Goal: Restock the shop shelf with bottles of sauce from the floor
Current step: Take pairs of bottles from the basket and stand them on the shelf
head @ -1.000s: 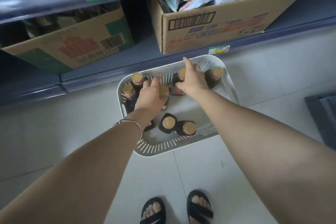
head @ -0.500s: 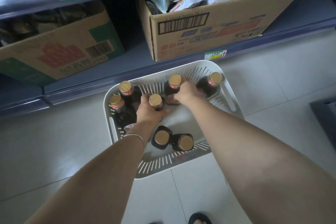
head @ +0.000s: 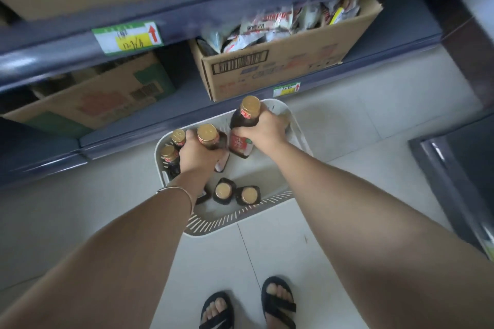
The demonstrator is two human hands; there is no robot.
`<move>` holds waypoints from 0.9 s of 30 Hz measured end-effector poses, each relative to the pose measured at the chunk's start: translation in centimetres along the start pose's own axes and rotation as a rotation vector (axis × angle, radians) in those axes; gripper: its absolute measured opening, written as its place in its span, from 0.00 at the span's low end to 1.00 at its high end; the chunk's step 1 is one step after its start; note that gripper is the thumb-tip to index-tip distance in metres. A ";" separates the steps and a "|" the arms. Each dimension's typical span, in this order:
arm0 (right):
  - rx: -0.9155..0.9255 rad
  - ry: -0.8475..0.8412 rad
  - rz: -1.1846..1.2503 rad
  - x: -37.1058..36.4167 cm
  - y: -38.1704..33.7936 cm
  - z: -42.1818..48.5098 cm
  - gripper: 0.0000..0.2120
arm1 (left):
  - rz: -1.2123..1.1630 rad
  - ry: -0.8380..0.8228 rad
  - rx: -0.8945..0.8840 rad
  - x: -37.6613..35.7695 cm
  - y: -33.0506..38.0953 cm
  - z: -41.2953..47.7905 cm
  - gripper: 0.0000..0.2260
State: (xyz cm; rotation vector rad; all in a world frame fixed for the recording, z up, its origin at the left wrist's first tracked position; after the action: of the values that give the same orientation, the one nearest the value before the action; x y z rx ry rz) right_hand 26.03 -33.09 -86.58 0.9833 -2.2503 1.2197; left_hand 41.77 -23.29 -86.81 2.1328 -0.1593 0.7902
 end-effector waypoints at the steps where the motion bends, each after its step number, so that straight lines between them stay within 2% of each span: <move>1: 0.011 0.000 0.013 1.6 -1.0 -1.4 0.25 | 0.001 0.002 -0.021 1.3 1.8 -1.2 0.26; 3: 0.017 -0.016 0.042 4.7 -3.2 -4.3 0.24 | -0.003 0.007 -0.053 4.0 5.7 -3.7 0.22; 8: 0.009 -0.052 0.051 14.0 -9.3 -10.7 0.22 | -0.009 -0.018 -0.108 11.2 16.0 -9.4 0.25; 16: 0.077 0.034 0.152 30.1 -19.4 -20.5 0.22 | 0.066 -0.117 -0.335 20.9 33.0 -18.0 0.20; 23: 0.173 0.152 0.318 39.8 -24.3 -30.1 0.22 | 0.019 -0.165 -0.517 27.6 41.9 -25.1 0.22; 27: 0.191 0.225 0.479 43.9 -25.3 -36.6 0.19 | -0.095 -0.189 -0.639 31.0 45.4 -30.1 0.20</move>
State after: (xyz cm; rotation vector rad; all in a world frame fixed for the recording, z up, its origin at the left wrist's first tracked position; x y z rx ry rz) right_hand 15.56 -28.95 -25.05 0.3404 -2.2853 1.6742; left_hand 35.03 -25.13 -24.58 1.5857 -0.3558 0.4037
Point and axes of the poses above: each hand's wrist, its own z-axis towards the middle knuckle, its own x-axis out of the back of the hand, y = z × x, the point moved 9 cm from there along z, towards the middle knuckle, and after that the axes turned 9 degrees about -x, right-handed, at the moved point
